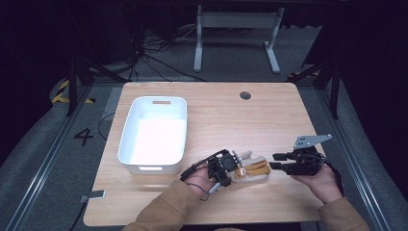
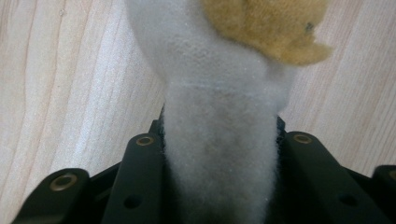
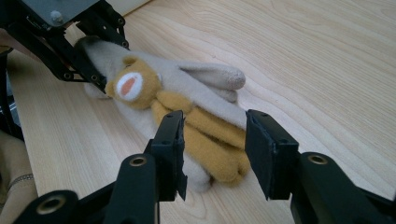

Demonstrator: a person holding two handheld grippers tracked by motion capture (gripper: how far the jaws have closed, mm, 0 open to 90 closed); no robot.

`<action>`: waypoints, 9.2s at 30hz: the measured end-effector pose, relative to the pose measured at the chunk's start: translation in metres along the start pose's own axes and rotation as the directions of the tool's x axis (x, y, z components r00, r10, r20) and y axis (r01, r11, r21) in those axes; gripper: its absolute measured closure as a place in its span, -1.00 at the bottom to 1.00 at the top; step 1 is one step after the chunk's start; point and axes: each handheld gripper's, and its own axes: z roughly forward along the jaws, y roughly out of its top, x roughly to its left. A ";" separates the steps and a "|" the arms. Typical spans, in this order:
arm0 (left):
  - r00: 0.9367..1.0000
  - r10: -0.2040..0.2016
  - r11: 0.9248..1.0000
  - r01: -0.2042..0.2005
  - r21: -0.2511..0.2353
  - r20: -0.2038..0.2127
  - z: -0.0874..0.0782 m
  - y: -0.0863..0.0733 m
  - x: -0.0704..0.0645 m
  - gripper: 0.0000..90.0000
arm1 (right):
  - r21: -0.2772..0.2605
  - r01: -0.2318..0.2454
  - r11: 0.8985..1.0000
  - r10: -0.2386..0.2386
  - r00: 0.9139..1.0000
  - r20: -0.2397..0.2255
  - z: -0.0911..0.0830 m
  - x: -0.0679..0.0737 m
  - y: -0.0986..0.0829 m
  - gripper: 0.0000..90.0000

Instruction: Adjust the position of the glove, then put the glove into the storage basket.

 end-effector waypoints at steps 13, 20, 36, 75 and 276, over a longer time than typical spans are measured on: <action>0.999 -0.036 0.997 0.037 -0.061 0.012 -0.016 0.000 0.005 0.51 | -0.003 -0.006 1.000 0.006 1.000 0.006 -0.001 -0.002 -0.001 0.29; 0.999 -0.033 0.995 0.032 -0.100 -0.001 -0.037 0.000 0.005 0.51 | -0.008 -0.014 1.000 0.014 1.000 0.016 -0.002 -0.003 -0.001 0.29; 0.996 -0.087 0.982 0.081 -0.173 -0.028 -0.081 -0.014 0.021 0.51 | -0.004 -0.031 1.000 0.031 0.999 0.031 0.000 -0.010 -0.003 0.29; 0.908 -0.392 0.887 0.331 -0.321 -0.146 -0.171 -0.094 0.089 0.49 | 0.033 -0.023 0.999 0.023 1.000 -0.011 0.026 -0.015 0.007 0.28; 0.989 -0.040 0.791 0.117 -0.601 0.139 -0.110 -0.056 0.033 1.00 | 0.005 0.035 0.999 -0.035 0.999 -0.030 0.022 -0.011 -0.006 0.31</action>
